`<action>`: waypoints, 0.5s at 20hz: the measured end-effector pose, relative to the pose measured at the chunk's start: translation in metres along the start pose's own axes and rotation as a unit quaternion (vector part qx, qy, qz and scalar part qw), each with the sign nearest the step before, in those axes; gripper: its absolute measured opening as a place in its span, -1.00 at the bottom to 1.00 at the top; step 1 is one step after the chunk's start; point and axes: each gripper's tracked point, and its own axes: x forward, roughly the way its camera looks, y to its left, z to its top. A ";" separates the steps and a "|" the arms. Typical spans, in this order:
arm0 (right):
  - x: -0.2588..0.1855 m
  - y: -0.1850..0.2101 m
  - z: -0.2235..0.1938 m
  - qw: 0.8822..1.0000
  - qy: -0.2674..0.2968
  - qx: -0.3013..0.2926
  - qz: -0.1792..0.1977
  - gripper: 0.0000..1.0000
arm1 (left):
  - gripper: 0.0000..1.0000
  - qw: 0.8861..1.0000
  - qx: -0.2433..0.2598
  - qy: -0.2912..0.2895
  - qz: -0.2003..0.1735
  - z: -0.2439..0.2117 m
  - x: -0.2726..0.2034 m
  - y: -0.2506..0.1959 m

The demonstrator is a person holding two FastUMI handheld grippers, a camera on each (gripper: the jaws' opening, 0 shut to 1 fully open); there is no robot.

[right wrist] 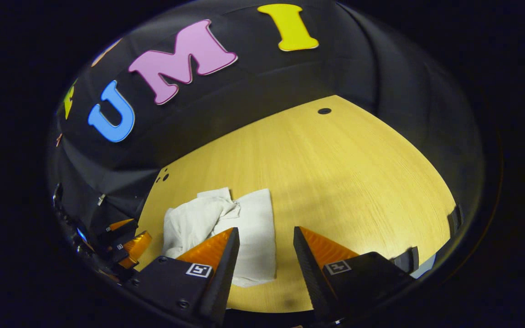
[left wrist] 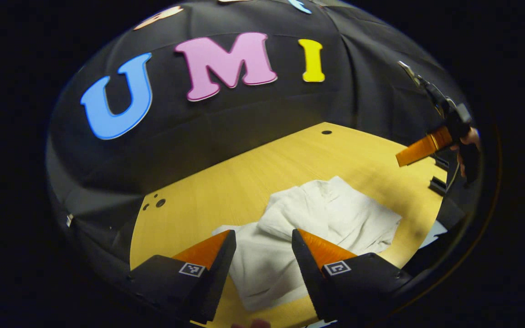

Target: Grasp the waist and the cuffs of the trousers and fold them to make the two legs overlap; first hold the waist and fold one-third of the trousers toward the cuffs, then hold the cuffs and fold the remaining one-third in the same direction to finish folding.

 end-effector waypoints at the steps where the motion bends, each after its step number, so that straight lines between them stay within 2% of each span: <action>1: 0.002 0.011 -0.001 1.000 0.001 -0.010 0.006 0.48 | 0.59 1.000 -0.018 0.001 0.012 0.000 -0.003 0.011; 5: 0.008 0.049 -0.007 0.999 0.006 -0.040 0.028 0.53 | 0.60 0.996 -0.074 0.007 0.042 -0.009 -0.017 0.046; 10: 0.015 0.083 -0.015 0.997 0.009 -0.063 0.042 0.56 | 0.59 0.990 -0.119 0.012 0.074 -0.030 -0.034 0.083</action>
